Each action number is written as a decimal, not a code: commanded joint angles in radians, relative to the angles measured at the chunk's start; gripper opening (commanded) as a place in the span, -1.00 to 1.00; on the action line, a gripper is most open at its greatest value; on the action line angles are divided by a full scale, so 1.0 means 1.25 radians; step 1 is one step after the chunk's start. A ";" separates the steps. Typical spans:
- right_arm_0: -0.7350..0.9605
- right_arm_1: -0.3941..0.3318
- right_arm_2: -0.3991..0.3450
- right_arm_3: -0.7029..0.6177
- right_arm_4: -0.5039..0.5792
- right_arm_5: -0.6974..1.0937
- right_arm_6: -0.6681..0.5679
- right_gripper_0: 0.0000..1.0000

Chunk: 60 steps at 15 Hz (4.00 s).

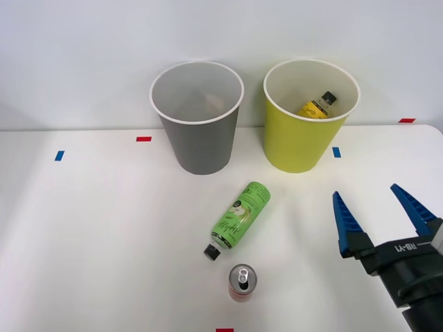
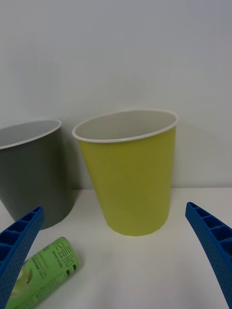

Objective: Put cans in the gray bin, plastic bottles in the light green bin

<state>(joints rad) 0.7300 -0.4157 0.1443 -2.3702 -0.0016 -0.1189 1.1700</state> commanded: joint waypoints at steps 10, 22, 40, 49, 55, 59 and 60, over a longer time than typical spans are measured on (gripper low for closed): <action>0.100 0.225 -0.033 0.006 0.012 0.058 0.016 1.00; 0.102 0.323 0.001 0.217 0.187 -0.193 0.229 1.00; 0.157 0.275 0.050 0.409 0.130 -0.474 0.251 1.00; 0.171 0.256 0.050 0.409 0.128 -0.471 0.248 1.00; 0.173 0.256 0.050 0.409 0.126 -0.471 0.248 1.00; 0.173 0.256 0.050 0.409 0.126 -0.471 0.248 1.00; 0.173 0.256 0.050 0.409 0.126 -0.471 0.248 1.00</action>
<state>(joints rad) 0.9464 -0.0951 0.2071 -1.8592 0.1566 -0.7074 1.4804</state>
